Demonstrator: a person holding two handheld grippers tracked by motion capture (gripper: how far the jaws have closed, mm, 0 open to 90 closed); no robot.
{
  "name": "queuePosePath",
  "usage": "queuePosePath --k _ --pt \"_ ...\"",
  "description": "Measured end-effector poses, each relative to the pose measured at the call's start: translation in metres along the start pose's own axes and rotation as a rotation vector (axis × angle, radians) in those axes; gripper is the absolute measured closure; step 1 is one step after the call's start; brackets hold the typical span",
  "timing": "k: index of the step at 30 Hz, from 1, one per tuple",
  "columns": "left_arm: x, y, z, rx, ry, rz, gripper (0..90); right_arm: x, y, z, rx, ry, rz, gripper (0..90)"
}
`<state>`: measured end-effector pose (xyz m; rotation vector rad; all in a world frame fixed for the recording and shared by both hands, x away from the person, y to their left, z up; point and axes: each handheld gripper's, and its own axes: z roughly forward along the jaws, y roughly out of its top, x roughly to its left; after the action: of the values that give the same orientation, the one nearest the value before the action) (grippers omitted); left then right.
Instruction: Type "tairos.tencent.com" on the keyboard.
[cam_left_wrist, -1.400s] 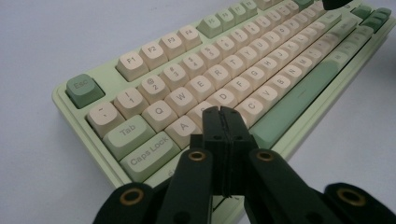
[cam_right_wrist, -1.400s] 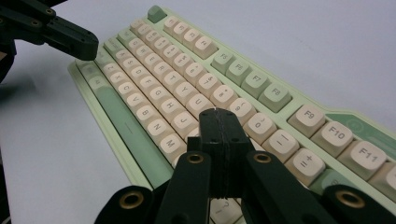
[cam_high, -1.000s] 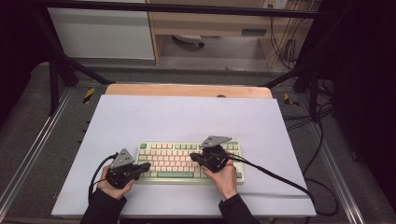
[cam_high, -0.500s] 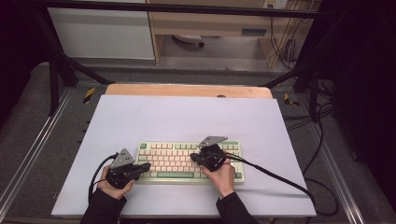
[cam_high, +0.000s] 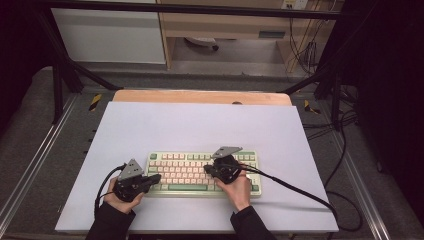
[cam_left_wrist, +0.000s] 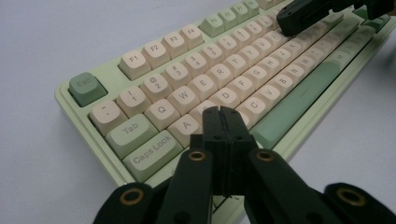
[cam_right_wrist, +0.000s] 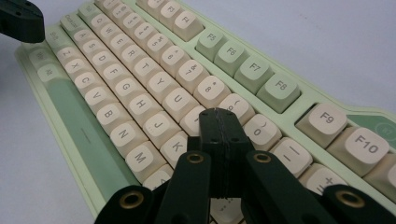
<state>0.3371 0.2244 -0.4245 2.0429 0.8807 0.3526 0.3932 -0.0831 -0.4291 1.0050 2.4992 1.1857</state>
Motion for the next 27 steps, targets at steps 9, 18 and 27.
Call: queuePosePath --k 9,18,27 --pt "0.000 0.000 0.000 0.000 0.001 -0.001 89.8 0.004 0.005 -0.016 -0.053 0.019 -0.007 90.0" --pt "0.001 0.000 0.000 0.001 0.001 -0.002 89.8 0.011 0.006 -0.027 -0.081 0.049 -0.013 90.0" --pt "0.001 0.000 0.000 0.001 0.002 -0.002 89.8 0.016 0.004 -0.027 -0.079 0.071 -0.017 90.0"
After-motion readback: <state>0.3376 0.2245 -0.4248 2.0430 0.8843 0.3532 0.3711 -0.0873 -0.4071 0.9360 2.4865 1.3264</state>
